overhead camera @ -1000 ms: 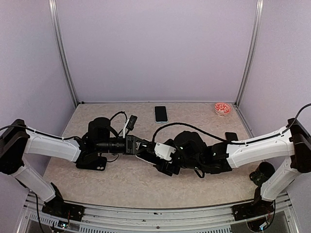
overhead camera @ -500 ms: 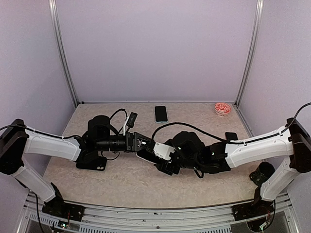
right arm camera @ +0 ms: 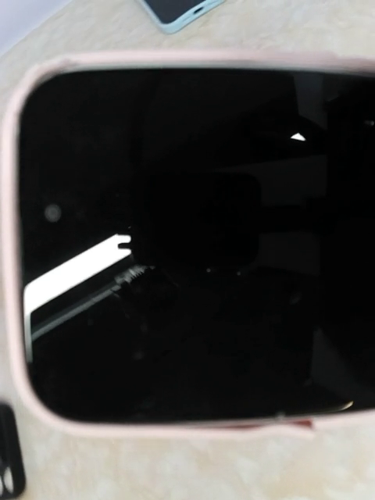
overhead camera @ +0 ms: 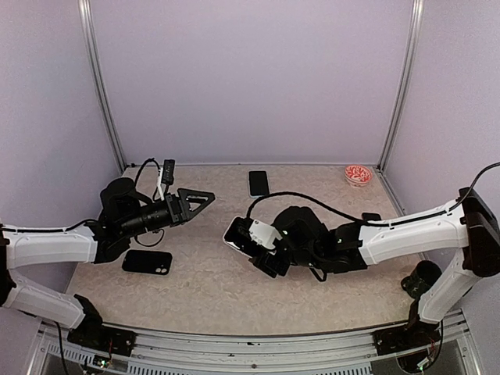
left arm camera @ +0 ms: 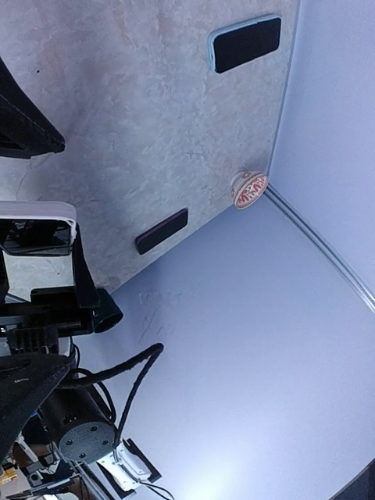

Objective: Put the phone into the phone case
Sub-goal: Pass from the left arm to the right, then press the corner of the phone case at the top right corner of the phone case, then place the phone with the phone case at the center of the board, then move the phone with the phone case to the center of the board.

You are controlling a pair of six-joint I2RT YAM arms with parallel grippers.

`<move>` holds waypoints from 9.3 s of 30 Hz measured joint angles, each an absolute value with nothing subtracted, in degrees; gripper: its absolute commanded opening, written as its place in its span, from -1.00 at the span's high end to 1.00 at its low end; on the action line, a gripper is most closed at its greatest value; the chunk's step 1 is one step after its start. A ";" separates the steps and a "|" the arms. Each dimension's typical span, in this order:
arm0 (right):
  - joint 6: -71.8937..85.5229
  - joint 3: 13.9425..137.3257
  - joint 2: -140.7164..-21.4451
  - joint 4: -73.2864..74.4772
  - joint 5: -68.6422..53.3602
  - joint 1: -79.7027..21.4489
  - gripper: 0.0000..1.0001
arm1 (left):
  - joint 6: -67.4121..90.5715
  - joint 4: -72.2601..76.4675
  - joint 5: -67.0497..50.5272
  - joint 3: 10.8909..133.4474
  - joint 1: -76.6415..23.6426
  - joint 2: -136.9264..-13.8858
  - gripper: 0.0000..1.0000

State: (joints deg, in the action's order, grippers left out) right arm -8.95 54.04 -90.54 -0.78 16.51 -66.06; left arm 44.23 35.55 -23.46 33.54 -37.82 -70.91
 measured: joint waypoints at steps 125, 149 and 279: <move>40.29 103.61 -135.11 20.71 16.91 -44.31 -0.14 | 36.12 8.03 -12.56 37.87 -31.24 -69.52 -0.43; 41.28 103.83 -135.57 20.03 17.21 -44.21 -0.67 | 36.21 8.27 -12.58 36.51 -30.87 -69.52 -0.43; 44.53 94.13 -130.80 18.28 26.74 -50.02 -0.99 | 38.59 13.19 -13.67 31.75 -30.65 -68.34 -0.43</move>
State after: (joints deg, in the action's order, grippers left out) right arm 44.53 94.13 -130.80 18.28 26.74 -50.02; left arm 38.59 13.19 -13.67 31.75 -30.65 -68.34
